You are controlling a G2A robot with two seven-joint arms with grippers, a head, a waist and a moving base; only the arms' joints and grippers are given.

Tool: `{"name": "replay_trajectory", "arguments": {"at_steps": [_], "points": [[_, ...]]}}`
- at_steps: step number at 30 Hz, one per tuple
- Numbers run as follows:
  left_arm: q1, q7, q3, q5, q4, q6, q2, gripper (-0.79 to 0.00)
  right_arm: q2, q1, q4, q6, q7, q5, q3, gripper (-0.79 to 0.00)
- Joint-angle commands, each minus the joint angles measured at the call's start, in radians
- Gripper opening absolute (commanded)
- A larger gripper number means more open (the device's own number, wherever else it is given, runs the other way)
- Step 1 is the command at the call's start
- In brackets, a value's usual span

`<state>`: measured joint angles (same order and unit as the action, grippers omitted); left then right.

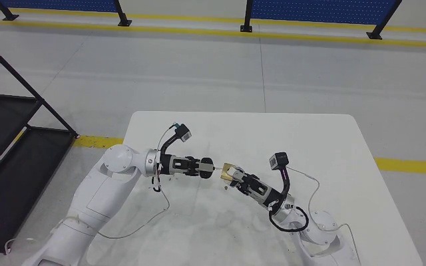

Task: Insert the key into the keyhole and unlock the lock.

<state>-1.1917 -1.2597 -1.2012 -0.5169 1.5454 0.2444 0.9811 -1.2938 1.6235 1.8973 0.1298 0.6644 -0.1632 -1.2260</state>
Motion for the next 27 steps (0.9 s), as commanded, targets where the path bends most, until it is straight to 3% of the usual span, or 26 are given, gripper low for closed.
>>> {"name": "replay_trajectory", "arguments": {"at_steps": [1, 27], "points": [[0.002, 0.000, 0.002, 0.001, -0.001, -0.001, 0.000, -0.785, 0.001, -0.001, 0.000, 0.000, -0.002, 0.000, 0.002, -0.785], [0.030, -0.021, 0.021, 0.001, -0.021, -0.003, 0.003, -0.785, 0.013, -0.019, -0.006, -0.011, -0.007, 0.003, 0.018, -0.785]]}}
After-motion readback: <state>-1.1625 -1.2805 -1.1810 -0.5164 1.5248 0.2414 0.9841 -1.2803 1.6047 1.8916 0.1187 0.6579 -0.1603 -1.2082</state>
